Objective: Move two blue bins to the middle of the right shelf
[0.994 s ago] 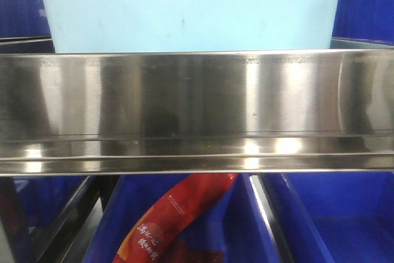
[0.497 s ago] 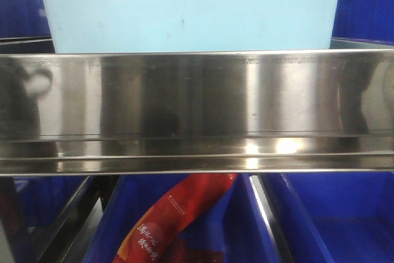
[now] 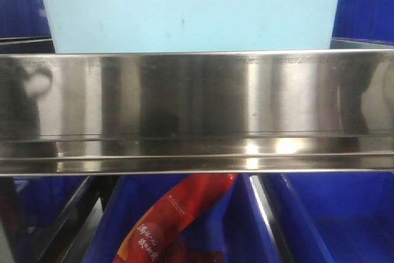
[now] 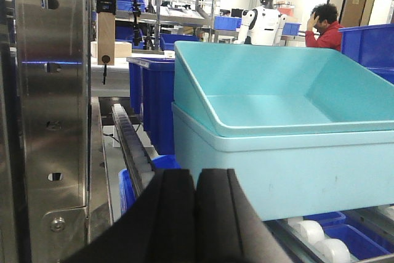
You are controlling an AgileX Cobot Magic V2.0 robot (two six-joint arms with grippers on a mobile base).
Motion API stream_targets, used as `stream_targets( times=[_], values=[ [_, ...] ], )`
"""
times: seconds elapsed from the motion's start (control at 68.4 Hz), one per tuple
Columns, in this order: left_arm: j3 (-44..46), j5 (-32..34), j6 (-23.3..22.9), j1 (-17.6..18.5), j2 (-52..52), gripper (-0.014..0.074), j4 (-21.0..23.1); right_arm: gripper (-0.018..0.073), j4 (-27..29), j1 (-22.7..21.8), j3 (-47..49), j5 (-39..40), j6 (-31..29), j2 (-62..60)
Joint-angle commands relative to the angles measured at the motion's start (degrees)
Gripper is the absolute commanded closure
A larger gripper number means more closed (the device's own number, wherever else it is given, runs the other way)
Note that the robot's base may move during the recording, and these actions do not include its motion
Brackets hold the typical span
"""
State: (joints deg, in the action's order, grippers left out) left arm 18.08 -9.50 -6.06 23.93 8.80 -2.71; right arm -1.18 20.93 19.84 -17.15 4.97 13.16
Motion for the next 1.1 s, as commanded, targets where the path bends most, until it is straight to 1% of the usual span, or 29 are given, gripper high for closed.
stream_targets(
  times=[0.0, 0.19, 0.234, 0.263, 0.307, 0.38, 0.482, 0.599, 0.657, 0.701, 0.745, 0.774, 0.804, 1.081],
  values=[
    [-0.1, 1.5, -0.1, -0.1, -0.3, 0.0707, 0.1, 0.072, -0.6, -0.3, -0.2, 1.6, -0.3, -0.4],
    [-0.4, 1.3, -0.1, -0.1, -0.3, 0.0707, 0.1, 0.072, -0.6, -0.3, -0.2, 1.6, -0.3, -0.4],
    [-0.4, 1.1, 0.0, -1.0, -0.4, 0.0707, -0.3, 0.072, -0.6, -0.3, -0.2, 1.6, -0.3, -0.4],
    [-0.4, 1.0, 0.4, -1.9, -0.5, 0.0707, -0.5, 0.072, -0.6, -0.3, -0.2, 1.6, -0.3, -0.4],
    [-0.8, 0.9, 2.7, -3.4, -0.5, 0.0707, -0.5, 0.072, -0.6, -0.3, -0.2, 1.6, -0.3, -0.4],
    [-2.3, 1.5, 5.5, -6.9, -1.1, 0.0707, -0.4, 0.072, -0.6, -0.3, -0.2, 1.6, -0.3, -0.4],
    [-6.2, 2.6, 5.6, -11.0, -3.3, 0.0707, 0.7, 0.072, -0.6, -0.3, -0.2, 1.6, -0.3, -0.4],
    [-12.0, 4.9, 5.6, -14.1, -6.7, 0.0707, 0.9, 0.072, -0.6, -0.3, -0.2, 1.6, -0.3, -0.4],
    [-14.9, 6.5, 5.6, -14.8, -7.9, 0.0707, 1.0, 0.072, -0.6, -0.3, -0.2, 1.6, -0.3, -0.4],
    [-17.8, 9.5, 5.6, -15.4, -8.8, 0.0707, 1.0, 0.072, -0.6, -0.3, -0.2, 1.6, -0.3, -0.4],
    [-18.1, 12.0, 5.6, -15.8, -8.8, 0.0707, 1.0, 0.072, -0.6, -0.3, -0.2, 1.6, -0.3, -0.4],
    [-18.1, 8.6, 5.6, -15.9, -8.8, 0.0707, 1.0, 0.072, -0.6, -0.3, -0.2, 1.6, -0.3, -0.4],
    [-18.1, 7.4, 5.6, -16.0, -8.8, 0.0707, 1.0, 0.072, -0.6, -0.3, -0.2, 1.6, -0.3, -0.4],
    [-18.1, 7.5, 5.6, -16.1, -8.8, 0.0707, 1.0, 0.072, -0.6, -0.3, -0.2, 1.9, -0.3, -0.4]
  ],
)
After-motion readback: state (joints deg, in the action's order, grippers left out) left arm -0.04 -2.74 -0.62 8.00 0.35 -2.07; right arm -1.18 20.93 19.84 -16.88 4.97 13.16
